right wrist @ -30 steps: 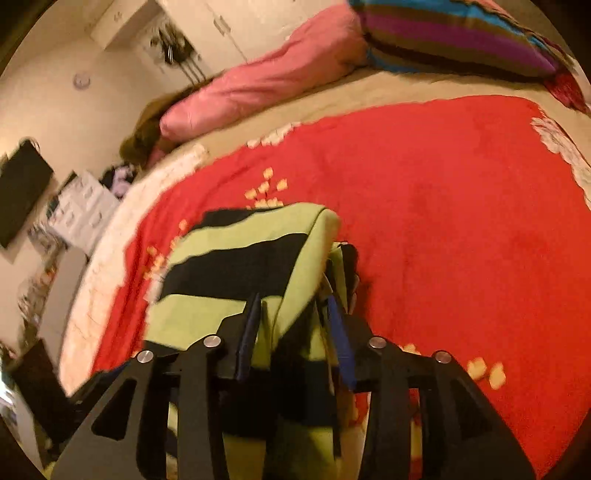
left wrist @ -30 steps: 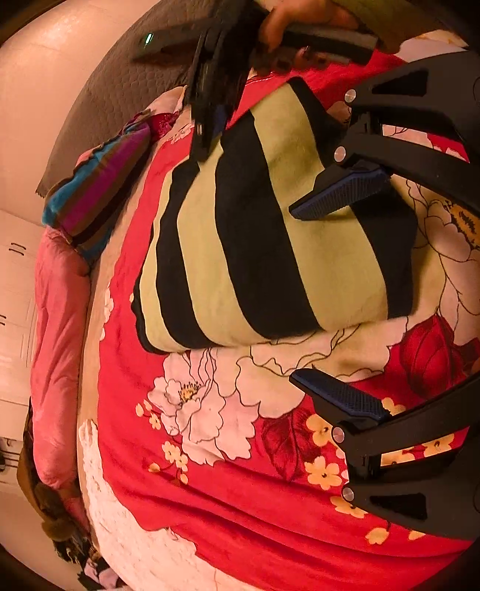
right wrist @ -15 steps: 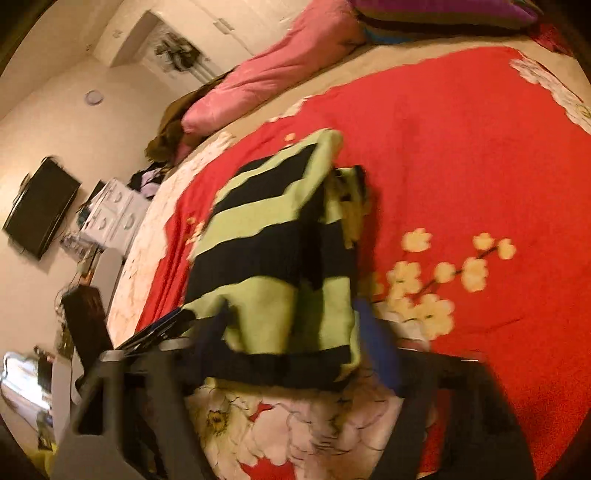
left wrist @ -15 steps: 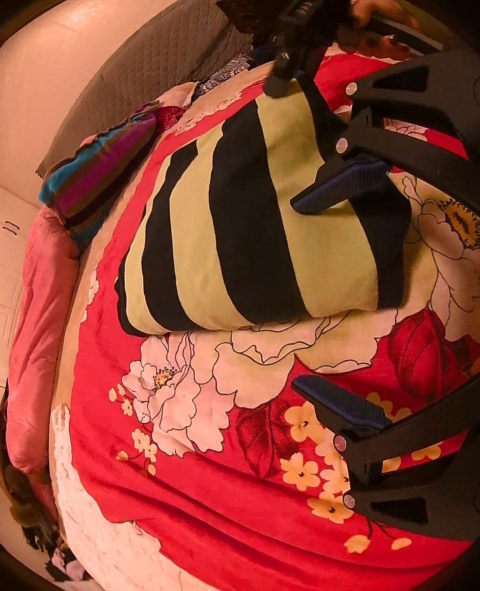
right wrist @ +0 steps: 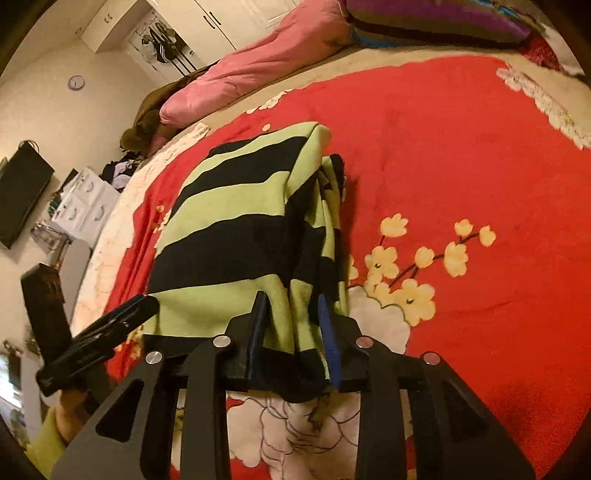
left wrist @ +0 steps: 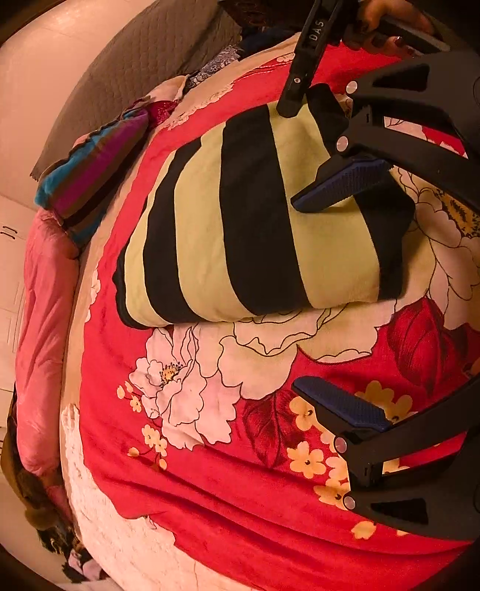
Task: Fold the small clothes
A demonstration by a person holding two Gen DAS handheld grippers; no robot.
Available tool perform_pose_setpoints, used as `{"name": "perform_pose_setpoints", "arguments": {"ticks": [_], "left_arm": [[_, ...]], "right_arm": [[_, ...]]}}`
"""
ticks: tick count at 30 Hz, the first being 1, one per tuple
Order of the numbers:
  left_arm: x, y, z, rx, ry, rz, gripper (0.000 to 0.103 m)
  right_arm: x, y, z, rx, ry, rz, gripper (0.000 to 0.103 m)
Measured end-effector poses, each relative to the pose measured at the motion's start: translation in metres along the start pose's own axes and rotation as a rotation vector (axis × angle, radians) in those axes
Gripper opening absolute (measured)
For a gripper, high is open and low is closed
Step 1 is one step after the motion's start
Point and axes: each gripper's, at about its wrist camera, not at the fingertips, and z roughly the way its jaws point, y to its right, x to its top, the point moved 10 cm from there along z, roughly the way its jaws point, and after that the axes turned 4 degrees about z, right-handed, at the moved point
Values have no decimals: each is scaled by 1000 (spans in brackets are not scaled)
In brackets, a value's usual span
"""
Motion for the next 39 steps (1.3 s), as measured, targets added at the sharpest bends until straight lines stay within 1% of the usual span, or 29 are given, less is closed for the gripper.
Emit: {"name": "perform_pose_setpoints", "arguments": {"ticks": [2, 6, 7, 8, 10, 13, 16, 18, 21, 23, 24, 30, 31, 32, 33, 36, 38, 39], "left_arm": [[0, 0, -1, 1, 0, 0, 83], [2, 1, -3, 10, 6, 8, 83], [3, 1, -3, 12, 8, 9, 83], [4, 1, -4, 15, 10, 10, 83], [4, 1, -6, 20, 15, 11, 83], [5, 1, -7, 20, 17, 9, 84], [7, 1, -9, 20, 24, 10, 84], [8, 2, -11, 20, 29, 9, 84], [9, 2, -14, 20, 37, 9, 86], [11, 2, -17, 22, 43, 9, 88], [11, 3, -19, 23, 48, 9, 89], [17, -1, -25, 36, 71, 11, 92], [17, -2, -25, 40, 71, 11, 93], [17, -3, -25, 44, 71, 11, 93], [17, -4, -25, 46, 70, 10, 93], [16, -8, -22, 54, 62, 6, 93], [13, -11, -19, 61, 52, 2, 93], [12, -12, -16, 65, 46, -1, 93]], "right_arm": [[1, 3, -1, -33, 14, -32, 27], [1, 5, 2, -69, 11, -46, 28], [1, 6, 3, -75, 12, -48, 30], [1, 6, 2, -75, 13, -43, 33], [2, 5, 1, -65, 13, -24, 34], [3, 6, -4, -60, 16, -4, 44], [3, 4, -7, -59, 18, -4, 45], [3, 1, -10, -64, 22, -12, 47], [5, -2, -13, -71, 29, -24, 52], [6, -4, -15, -68, 32, -26, 59], [7, -5, -15, -66, 33, -25, 61], [13, -12, -21, -59, 53, -37, 62], [14, -13, -22, -58, 57, -41, 64], [16, -13, -22, -64, 64, -47, 75], [18, -12, -23, -70, 75, -51, 77], [21, -12, -20, -66, 73, -65, 78], [23, -11, -12, -60, 49, -74, 82], [23, -11, -9, -55, 39, -80, 83]]}}
